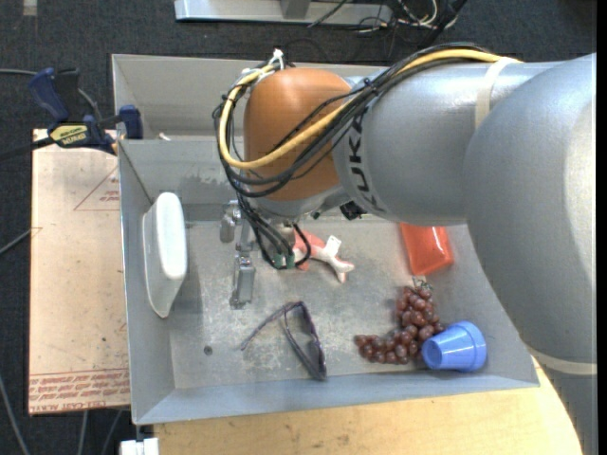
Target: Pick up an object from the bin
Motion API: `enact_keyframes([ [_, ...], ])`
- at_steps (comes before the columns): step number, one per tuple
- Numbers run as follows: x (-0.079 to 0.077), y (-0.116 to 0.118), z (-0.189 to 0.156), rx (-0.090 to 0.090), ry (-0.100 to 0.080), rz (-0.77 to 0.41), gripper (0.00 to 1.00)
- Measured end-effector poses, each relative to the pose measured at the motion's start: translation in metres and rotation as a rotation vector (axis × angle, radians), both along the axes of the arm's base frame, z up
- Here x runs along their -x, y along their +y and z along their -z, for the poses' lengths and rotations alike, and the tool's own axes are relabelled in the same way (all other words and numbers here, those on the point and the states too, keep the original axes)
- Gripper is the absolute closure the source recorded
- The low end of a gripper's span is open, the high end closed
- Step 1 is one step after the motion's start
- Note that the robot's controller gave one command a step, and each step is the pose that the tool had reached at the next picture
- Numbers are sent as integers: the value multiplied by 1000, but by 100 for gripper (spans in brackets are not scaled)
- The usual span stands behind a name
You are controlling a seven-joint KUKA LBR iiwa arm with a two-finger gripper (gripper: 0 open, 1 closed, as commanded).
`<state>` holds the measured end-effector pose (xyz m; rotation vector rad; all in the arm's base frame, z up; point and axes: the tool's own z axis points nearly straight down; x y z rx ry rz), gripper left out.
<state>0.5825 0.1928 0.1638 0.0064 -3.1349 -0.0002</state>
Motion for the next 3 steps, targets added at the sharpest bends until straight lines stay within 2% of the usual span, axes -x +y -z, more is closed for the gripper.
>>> enact_keyframes([
  [1, -2, -1, -5, -1, -7, 3, 0],
  [2, -1, -11, 4, -5, -11, -56, 0],
  [3, 17, -52, 34, -2, -7, -151, 0],
])
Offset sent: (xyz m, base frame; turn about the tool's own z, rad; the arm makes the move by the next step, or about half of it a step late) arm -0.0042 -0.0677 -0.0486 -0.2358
